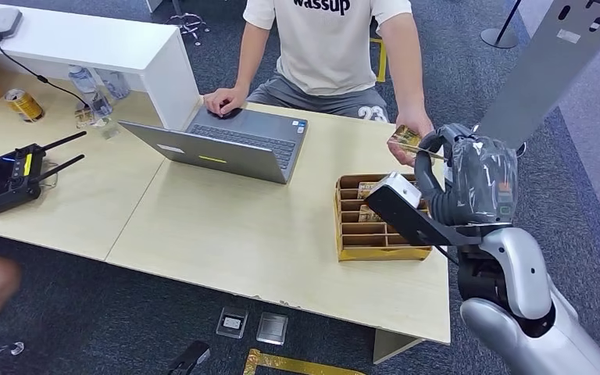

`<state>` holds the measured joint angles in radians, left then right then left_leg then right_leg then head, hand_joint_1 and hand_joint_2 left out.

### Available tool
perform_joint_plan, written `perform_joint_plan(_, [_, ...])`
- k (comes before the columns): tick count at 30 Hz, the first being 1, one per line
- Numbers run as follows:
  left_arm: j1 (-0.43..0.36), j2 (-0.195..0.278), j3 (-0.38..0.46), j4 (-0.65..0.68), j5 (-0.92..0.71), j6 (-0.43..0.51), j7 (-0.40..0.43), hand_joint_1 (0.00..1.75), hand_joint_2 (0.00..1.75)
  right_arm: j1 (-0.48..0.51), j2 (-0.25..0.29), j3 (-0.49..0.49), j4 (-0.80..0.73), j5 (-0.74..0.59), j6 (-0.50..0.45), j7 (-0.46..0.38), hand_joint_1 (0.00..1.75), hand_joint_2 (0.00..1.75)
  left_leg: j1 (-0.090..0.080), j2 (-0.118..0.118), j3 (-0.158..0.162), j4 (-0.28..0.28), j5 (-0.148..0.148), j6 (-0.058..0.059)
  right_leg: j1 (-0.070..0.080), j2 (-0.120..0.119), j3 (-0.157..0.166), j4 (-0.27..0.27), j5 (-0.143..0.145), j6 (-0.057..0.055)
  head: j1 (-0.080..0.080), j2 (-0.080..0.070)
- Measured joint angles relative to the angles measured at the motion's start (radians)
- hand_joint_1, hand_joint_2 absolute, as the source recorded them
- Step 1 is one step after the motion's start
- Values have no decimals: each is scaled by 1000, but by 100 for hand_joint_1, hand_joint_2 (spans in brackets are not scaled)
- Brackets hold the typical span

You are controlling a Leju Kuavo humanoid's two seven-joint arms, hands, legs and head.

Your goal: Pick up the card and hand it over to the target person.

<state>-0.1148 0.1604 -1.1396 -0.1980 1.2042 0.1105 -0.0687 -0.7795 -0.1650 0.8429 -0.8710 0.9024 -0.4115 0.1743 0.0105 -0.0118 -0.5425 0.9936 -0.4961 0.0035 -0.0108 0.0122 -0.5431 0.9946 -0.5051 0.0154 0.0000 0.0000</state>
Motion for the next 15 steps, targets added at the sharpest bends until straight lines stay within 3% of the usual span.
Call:
perform_joint_plan(8, [-2, -8, -21, 2, -15, -7, -4, 0, 175, -79, 86, 37, 315, 4, -143, -120, 162, 175, 0, -1, 0, 0, -1, 0, 0, -1, 1, 1, -1, 0, 0, 0])
perform_joint_plan(15, [-3, -10, -21, 3, -10, -4, -7, 0, 175, -101, 126, 37, 441, -11, -186, -133, 162, 175, 0, -4, -2, 2, -1, 0, 0, -3, -1, 2, -2, 0, 0, 0])
